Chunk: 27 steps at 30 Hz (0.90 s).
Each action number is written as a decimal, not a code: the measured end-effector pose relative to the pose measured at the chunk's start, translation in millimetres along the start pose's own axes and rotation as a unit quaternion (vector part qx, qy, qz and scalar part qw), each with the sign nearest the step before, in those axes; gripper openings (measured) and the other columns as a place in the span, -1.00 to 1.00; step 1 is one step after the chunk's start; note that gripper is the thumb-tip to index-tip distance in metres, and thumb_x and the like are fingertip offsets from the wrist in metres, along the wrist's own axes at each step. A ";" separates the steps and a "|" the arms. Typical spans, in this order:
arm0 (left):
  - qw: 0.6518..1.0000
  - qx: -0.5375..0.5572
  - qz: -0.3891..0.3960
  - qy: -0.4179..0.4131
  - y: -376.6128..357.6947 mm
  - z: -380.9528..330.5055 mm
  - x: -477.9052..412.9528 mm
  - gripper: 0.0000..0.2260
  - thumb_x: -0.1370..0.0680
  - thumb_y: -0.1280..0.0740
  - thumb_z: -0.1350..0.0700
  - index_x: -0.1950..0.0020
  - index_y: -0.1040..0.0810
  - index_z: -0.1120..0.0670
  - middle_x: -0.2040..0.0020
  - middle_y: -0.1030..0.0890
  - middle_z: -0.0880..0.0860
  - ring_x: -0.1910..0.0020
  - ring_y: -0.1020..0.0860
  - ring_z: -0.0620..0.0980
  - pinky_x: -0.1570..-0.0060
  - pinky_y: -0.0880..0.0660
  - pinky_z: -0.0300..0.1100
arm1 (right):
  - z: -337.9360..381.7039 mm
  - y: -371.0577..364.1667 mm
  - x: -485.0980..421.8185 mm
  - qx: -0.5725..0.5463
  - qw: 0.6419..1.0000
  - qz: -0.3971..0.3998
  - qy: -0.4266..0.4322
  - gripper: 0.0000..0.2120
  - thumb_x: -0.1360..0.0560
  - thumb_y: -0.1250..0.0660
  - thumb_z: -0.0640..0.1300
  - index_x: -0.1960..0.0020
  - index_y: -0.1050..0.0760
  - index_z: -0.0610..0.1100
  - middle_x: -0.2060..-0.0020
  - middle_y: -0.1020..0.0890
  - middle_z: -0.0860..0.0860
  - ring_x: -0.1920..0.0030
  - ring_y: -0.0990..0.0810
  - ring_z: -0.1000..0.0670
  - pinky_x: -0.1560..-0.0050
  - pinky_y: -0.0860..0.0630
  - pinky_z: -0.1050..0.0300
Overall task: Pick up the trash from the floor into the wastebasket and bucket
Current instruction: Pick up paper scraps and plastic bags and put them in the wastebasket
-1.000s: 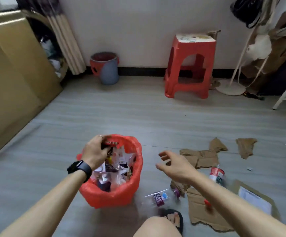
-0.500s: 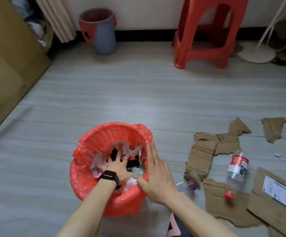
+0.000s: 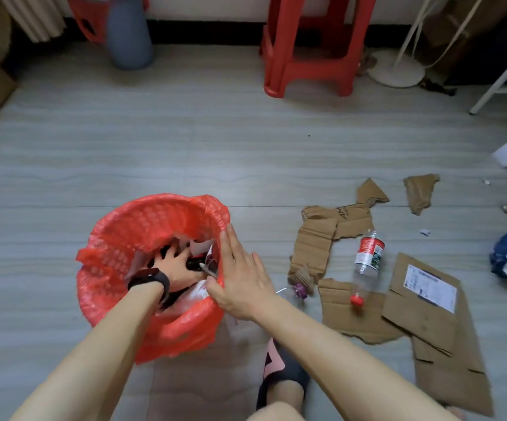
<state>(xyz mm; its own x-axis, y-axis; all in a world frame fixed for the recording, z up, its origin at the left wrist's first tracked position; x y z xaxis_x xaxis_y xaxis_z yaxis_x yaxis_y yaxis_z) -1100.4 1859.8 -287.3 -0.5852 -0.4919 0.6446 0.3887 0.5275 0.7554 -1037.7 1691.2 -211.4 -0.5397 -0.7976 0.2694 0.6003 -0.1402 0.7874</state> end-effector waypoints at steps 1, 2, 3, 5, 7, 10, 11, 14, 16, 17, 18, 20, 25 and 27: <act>0.999 0.034 -0.005 0.000 11.4 -1.9 10.8 0.04 -0.09 -0.11 -0.54 -0.54 -0.22 -0.15 -0.61 -0.01 0.14 -0.55 -0.07 0.26 -0.51 -0.09 0.11 | -3.4 2.4 -0.4 0.013 1.000 0.006 -0.003 -0.13 -0.54 -0.12 0.23 -0.61 0.34 -0.02 -0.56 0.39 0.14 -0.61 0.14 0.06 -0.56 0.06 -0.24; 0.998 0.056 -0.016 0.001 25.4 1.1 28.7 -0.01 -0.12 -0.19 -0.51 -0.49 -0.34 -0.10 -0.60 -0.04 0.15 -0.54 -0.12 0.23 -0.50 -0.15 0.05 | 0.0 6.7 2.3 0.028 1.000 0.010 -0.003 -0.13 -0.55 -0.09 0.28 -0.61 0.33 -0.02 -0.56 0.38 0.14 -0.61 0.11 0.04 -0.56 0.04 -0.25; 0.998 0.066 -0.020 -0.005 35.3 -0.3 39.3 -0.11 -0.21 -0.29 -0.46 -0.45 -0.41 -0.05 -0.60 -0.04 0.17 -0.54 -0.14 0.21 -0.48 -0.19 0.01 | -3.0 8.0 -0.1 0.045 0.999 0.020 -0.007 -0.13 -0.56 -0.07 0.33 -0.61 0.32 -0.02 -0.57 0.36 0.13 -0.61 0.08 0.02 -0.56 0.02 -0.25; 0.997 0.046 -0.067 -0.005 59.5 4.1 73.4 -0.30 -0.41 -0.38 -0.32 -0.44 -0.42 0.01 -0.59 -0.06 0.20 -0.55 -0.15 0.20 -0.47 -0.22 -0.01 | 4.5 15.7 5.9 0.073 0.997 0.032 -0.005 -0.13 -0.55 -0.04 0.39 -0.62 0.29 -0.02 -0.60 0.29 0.08 -0.61 0.04 -0.04 -0.55 -0.04 -0.24; 0.993 0.033 -0.111 0.001 80.7 8.8 91.8 -0.27 -0.40 -0.34 -0.34 -0.45 -0.40 0.06 -0.54 -0.23 0.20 -0.49 -0.26 0.20 -0.42 -0.29 0.01 | 12.0 28.3 8.3 0.085 0.996 0.037 0.000 -0.15 -0.56 -0.08 0.36 -0.63 0.24 -0.01 -0.62 0.19 0.00 -0.60 0.00 -0.10 -0.55 -0.09 -0.21; 0.983 0.035 -0.178 -0.036 110.8 -6.7 116.6 -0.23 -0.26 -0.24 -0.35 -0.40 -0.45 0.00 -0.39 -0.48 0.10 -0.34 -0.45 0.13 -0.33 -0.41 0.05 | 13.9 65.5 27.7 0.078 0.997 0.014 0.006 -0.19 -0.58 -0.15 0.28 -0.63 0.13 -0.03 -0.63 0.06 -0.05 -0.60 -0.01 -0.11 -0.56 -0.08 -0.13; 0.977 0.055 -0.194 -0.062 118.7 -16.2 119.8 -0.27 -0.28 -0.26 -0.32 -0.38 -0.47 -0.01 -0.35 -0.52 0.07 -0.30 -0.48 0.10 -0.30 -0.44 0.04 | 12.9 80.0 34.6 0.081 0.997 0.005 0.008 -0.21 -0.58 -0.16 0.27 -0.63 0.07 -0.05 -0.62 0.02 -0.05 -0.60 -0.01 -0.10 -0.56 -0.08 -0.11; 0.967 0.051 -0.222 -0.114 135.2 -65.6 138.0 -0.35 -0.39 -0.31 -0.22 -0.43 -0.43 0.02 -0.40 -0.47 0.10 -0.39 -0.42 0.11 -0.35 -0.39 0.04 | -4.4 131.1 60.1 0.105 0.994 -0.029 0.002 -0.30 -0.58 -0.18 0.23 -0.59 -0.11 -0.09 -0.58 -0.16 -0.06 -0.56 -0.12 -0.10 -0.52 -0.17 -0.09; 0.964 0.026 -0.225 -0.135 139.4 -104.3 149.1 -0.31 -0.34 -0.21 -0.28 -0.42 -0.42 -0.04 -0.45 -0.41 0.08 -0.47 -0.33 0.08 -0.38 -0.36 0.06 | -25.9 167.5 80.1 0.125 0.991 -0.049 -0.012 -0.34 -0.58 -0.19 0.23 -0.56 -0.18 -0.08 -0.52 -0.28 -0.06 -0.51 -0.22 -0.12 -0.47 -0.27 -0.11; 0.965 0.023 -0.218 -0.147 139.0 -122.1 150.8 -0.32 -0.34 -0.19 -0.28 -0.42 -0.43 -0.05 -0.47 -0.38 0.09 -0.49 -0.29 0.08 -0.40 -0.34 0.05 | -38.3 185.4 89.8 0.135 0.989 -0.058 -0.022 -0.35 -0.58 -0.19 0.24 -0.55 -0.20 -0.07 -0.50 -0.32 -0.06 -0.49 -0.25 -0.12 -0.44 -0.31 -0.12; 0.965 0.024 -0.207 -0.157 138.2 -139.6 152.4 -0.37 -0.39 -0.23 -0.25 -0.42 -0.42 -0.06 -0.49 -0.35 0.10 -0.50 -0.27 0.08 -0.41 -0.32 0.04 | -51.0 202.0 99.6 0.147 0.986 -0.065 -0.032 -0.35 -0.57 -0.19 0.24 -0.55 -0.21 -0.06 -0.49 -0.33 -0.06 -0.48 -0.27 -0.12 -0.43 -0.33 -0.13; 0.961 0.014 -0.202 -0.189 136.1 -182.5 158.5 -0.48 -0.50 -0.32 -0.14 -0.44 -0.41 -0.05 -0.51 -0.31 0.12 -0.49 -0.28 0.10 -0.41 -0.31 0.02 | -80.0 235.2 122.6 0.169 0.981 -0.083 -0.056 -0.34 -0.57 -0.19 0.24 -0.55 -0.21 -0.05 -0.48 -0.34 -0.06 -0.48 -0.28 -0.11 -0.43 -0.34 -0.13; 0.929 -0.014 -0.177 -0.324 116.5 -314.6 178.5 -0.55 -0.57 -0.33 -0.06 -0.44 -0.41 -0.01 -0.47 -0.37 0.10 -0.43 -0.34 0.08 -0.38 -0.33 -0.05 | -162.6 301.5 193.3 0.146 0.970 -0.142 -0.135 -0.39 -0.58 -0.22 0.17 -0.54 -0.23 -0.06 -0.49 -0.33 -0.03 -0.50 -0.23 -0.07 -0.47 -0.28 -0.08; 0.912 -0.022 -0.165 -0.374 104.0 -371.2 189.8 -0.56 -0.57 -0.33 -0.05 -0.44 -0.41 -0.03 -0.46 -0.38 0.06 -0.40 -0.38 0.06 -0.35 -0.38 -0.05 | -200.4 316.7 224.4 0.093 0.963 -0.183 -0.172 -0.41 -0.58 -0.24 0.13 -0.53 -0.25 -0.06 -0.49 -0.34 -0.03 -0.49 -0.25 -0.06 -0.48 -0.26 -0.06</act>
<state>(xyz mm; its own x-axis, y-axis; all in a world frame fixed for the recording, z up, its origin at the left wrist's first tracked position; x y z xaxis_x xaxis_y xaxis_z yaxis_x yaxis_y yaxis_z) -906.9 1564.2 -42.8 -0.9912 -0.0003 0.1323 0.1212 0.4000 0.9085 -850.3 1350.2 -12.7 -0.8779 -0.4688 0.0971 0.2332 -0.2415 0.9420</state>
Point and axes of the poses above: each hand's wrist, its own x-axis away from the middle knuckle, its own y-axis out of the back of the hand, z = x × y, the point moved 6 cm from there along -x, towards the middle knuckle
